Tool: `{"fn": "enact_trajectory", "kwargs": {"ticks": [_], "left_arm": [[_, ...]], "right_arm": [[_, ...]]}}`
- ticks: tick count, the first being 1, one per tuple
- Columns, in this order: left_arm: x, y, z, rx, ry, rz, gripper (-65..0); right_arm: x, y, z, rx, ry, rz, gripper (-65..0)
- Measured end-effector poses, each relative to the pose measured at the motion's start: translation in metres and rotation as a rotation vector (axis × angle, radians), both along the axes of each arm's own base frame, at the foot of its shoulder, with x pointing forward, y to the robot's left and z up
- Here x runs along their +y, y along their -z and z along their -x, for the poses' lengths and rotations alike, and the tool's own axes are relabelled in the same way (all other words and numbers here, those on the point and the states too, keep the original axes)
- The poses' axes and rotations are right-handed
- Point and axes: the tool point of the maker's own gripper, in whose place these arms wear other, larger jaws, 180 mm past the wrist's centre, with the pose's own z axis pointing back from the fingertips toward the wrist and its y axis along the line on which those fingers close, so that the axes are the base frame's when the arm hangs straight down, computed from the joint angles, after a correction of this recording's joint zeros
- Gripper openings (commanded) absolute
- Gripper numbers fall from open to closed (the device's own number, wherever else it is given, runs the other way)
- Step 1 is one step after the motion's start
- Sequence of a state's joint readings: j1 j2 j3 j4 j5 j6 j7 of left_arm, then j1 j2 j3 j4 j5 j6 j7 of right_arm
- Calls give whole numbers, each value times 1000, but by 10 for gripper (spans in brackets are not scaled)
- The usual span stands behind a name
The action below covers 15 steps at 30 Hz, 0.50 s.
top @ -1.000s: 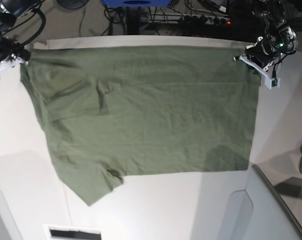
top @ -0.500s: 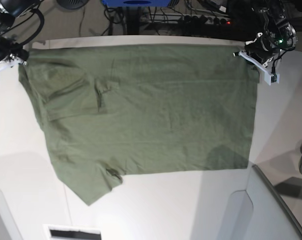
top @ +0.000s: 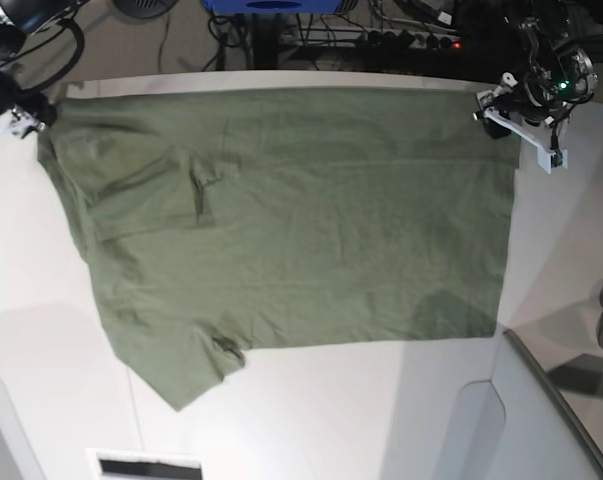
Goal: Layout the t-shirt on the table in an organized manner, then fold the t-shirt properly
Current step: 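Release the shirt edge and move both grippers over the shirt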
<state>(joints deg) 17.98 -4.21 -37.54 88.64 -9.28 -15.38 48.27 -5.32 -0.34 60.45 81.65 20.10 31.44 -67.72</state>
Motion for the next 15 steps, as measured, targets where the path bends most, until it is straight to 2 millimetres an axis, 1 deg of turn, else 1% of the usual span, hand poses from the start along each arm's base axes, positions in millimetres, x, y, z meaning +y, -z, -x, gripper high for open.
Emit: {"fn": "enact_trajectory", "kwargs": {"ticks": [2,3,6,8,9,10,11,12,13,14,15], "left_arm": [[6,-11,-2,-27,-8,-20,-142],[13,-18,-2,-52,-33,-28,-142],[50,-42,6,-87,-118,-112,-145],[65,-56,4,-103,-137,-154,-146],[65,-64,-4,-118,-117,-166,-148],[62,-71,-15,-146,-89,-173,-150],[54,-76,-27,-172,-54,-174,-155],[43,-79,-38,-188,-14,-172,-183],[28,-79,-48,-198,34,-158,-242],[10,-78,-60,-213,82,-135,-314],[-8,-76,-70,-218,126,-114,-426]], "right_arm": [[-6,-5,3,9,4,27,-365],[-10,-12,1,0,4,52,-356],[-24,-35,-15,-68,-9,132,-332],[-31,-45,-21,-89,-16,162,-327],[-35,-48,-24,-81,-39,175,-327],[-40,-50,-30,-57,-80,199,-335],[-41,-51,-42,-53,-132,206,-335],[-41,-53,-61,-70,-194,210,-336],[-36,-57,-85,-107,-246,214,-338],[-28,-60,-109,-149,-296,215,-339],[-18,-65,-133,-199,-339,216,-357]]}}
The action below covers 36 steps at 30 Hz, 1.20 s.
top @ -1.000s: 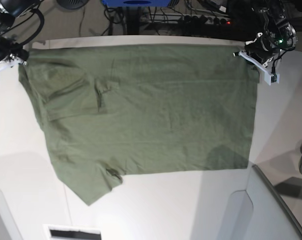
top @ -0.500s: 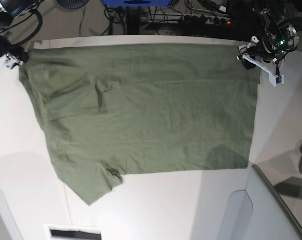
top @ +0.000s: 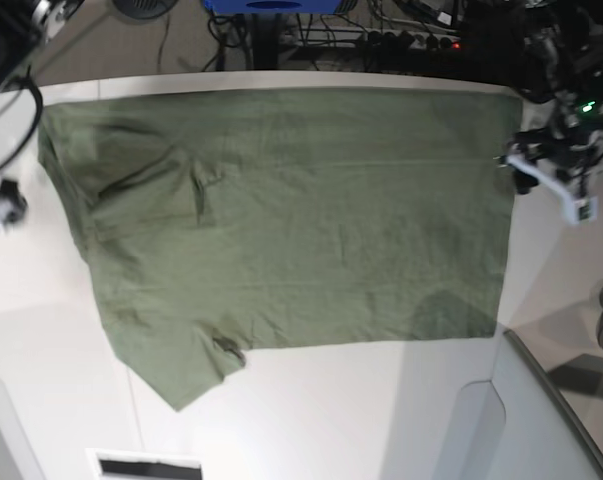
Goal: Layout the t-shirt on the table in an organized manner, then fold the t-shirt properly
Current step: 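Release the shirt edge and move both grippers over the shirt, then grasp the shirt's side edges with both grippers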
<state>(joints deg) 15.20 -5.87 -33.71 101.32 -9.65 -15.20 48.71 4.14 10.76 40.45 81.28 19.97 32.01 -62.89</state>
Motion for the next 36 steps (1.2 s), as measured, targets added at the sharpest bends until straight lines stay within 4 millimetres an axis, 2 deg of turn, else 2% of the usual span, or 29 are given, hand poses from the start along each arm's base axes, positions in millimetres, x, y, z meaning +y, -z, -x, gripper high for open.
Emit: {"fn": "enact_trajectory", "kwargs": {"ticks": [1,2,5,6,8,10,11,14,18,24,27,33,36], "left_arm": [[-20,3,-11,-8,52,34,-553],[-35,7,-23,-12,93,54,-650],[-67,19,-51,-11,143,101,-650],[-76,25,-56,4,156,107,-650],[-91,39,-59,43,176,117,-650],[-93,50,-57,85,165,92,-650],[-90,52,-56,98,158,73,-650],[-84,51,-56,108,159,39,-650],[-83,48,-64,44,168,21,-650],[-84,87,-40,160,156,64,-650],[-82,84,-46,114,159,58,-650],[-81,85,-45,106,160,53,-650],[-73,85,-46,102,99,42,-650]], "right_arm": [[13,-3,-20,-48,-45,-17,-395],[25,-2,-34,-67,-88,-27,-447],[52,22,-45,-10,-187,-46,-635],[60,30,-47,12,-212,-52,-650],[67,40,-53,32,-227,-73,-636],[74,42,-64,9,-218,-110,-650],[76,43,-67,-5,-208,-127,-650],[75,52,-61,16,-202,-127,-650],[75,54,-59,20,-201,-123,-650],[74,51,-64,0,-198,-122,-650],[75,54,-68,-12,-180,-140,-650],[81,78,-53,36,-151,-188,-650],[82,80,-54,26,-143,-195,-650]]}}
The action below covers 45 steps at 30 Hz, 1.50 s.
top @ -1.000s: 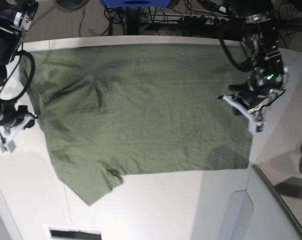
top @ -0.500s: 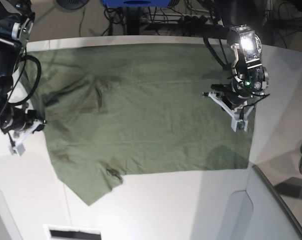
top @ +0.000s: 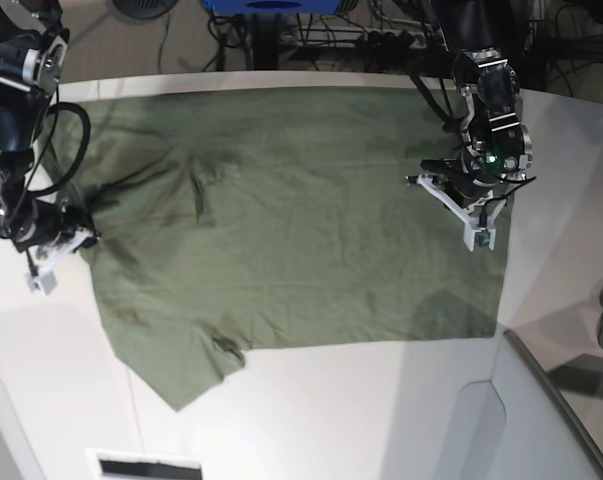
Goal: Layout the t-shirt on the table in an organized manner, then fold the t-shirt properly
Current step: 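Grasp the shirt's side edges with both grippers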
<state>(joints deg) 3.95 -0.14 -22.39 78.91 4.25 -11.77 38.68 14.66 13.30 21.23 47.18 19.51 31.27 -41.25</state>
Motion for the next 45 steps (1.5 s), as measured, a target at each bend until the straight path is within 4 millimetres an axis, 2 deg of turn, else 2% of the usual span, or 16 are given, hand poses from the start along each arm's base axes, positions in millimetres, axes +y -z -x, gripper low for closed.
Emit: {"fn": "enact_trajectory", "kwargs": {"ticks": [6,12,16,21,26,29,33,36,40,42,45], "left_arm": [[11,11,3,11,-40,-14,-650],[23,14,-5,-30,-46,-20,-650],[23,14,-4,-49,-42,-25,-650],[20,14,-4,-51,-44,-22,-650],[22,13,-4,-49,-54,-23,-650],[22,12,-4,-50,-52,-24,-650],[22,7,4,-34,-48,-36,-650],[24,4,1,-31,-52,-39,-650],[23,-1,-16,-55,-55,-30,-650],[25,-3,-18,-59,-55,-34,-650],[25,-2,-15,-53,-54,-35,-650]], "right_arm": [[-3,1,-2,-14,27,-4,-650],[-35,-2,-7,-31,139,63,-650],[-36,-3,-11,-52,162,65,-650],[-53,-2,-13,-50,279,104,-650],[-70,-13,-25,-135,383,152,-650],[-76,-31,-34,-220,398,183,-650],[-57,-50,-46,-293,355,171,-650],[-26,-44,-52,-240,208,158,-650],[7,-38,-64,-201,91,97,-650],[11,-33,-68,-174,87,76,-650],[5,-22,-64,-126,107,74,-650]]}}
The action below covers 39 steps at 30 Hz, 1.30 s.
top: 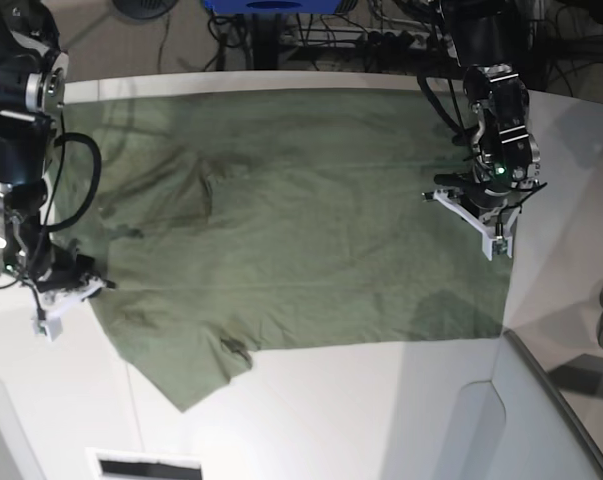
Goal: Layout the t-shirt on the table in an organized manner, then fold the t-shirt properly
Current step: 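Grasp the shirt's side edges with both grippers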
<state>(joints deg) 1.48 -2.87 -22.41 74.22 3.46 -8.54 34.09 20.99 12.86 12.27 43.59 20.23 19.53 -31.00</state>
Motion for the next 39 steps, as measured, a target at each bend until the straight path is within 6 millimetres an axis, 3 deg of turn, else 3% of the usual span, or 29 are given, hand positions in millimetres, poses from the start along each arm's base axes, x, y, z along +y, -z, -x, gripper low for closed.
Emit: {"fn": "enact_trajectory", "kwargs": {"ticks": [4,16,26,29,32,37,39], "left_arm": [[0,-2,-3,-5,1,-4,-650],[1,-2,-4,-4,3,-9,-650],[1,-2,-3,-3,2,-9,-650],[2,-5,-4,-11,3,-14,-650],[16,-22,-7,-67,-42,-18,-650],[39,-27,-1,-68,-93,-49,-650],[42,-30,-2,-71,-93,-57,-650]], "right_arm": [[-4,8,1,-8,24,-3,-650],[-41,22,7,0,173,41,-650],[-77,10,-4,-114,367,124,-650],[-90,-3,-7,-176,452,87,-650],[-71,-16,-12,-175,296,61,-650],[7,-15,-20,-87,-73,29,-650],[27,-14,-22,-81,-137,17,-650]]}}
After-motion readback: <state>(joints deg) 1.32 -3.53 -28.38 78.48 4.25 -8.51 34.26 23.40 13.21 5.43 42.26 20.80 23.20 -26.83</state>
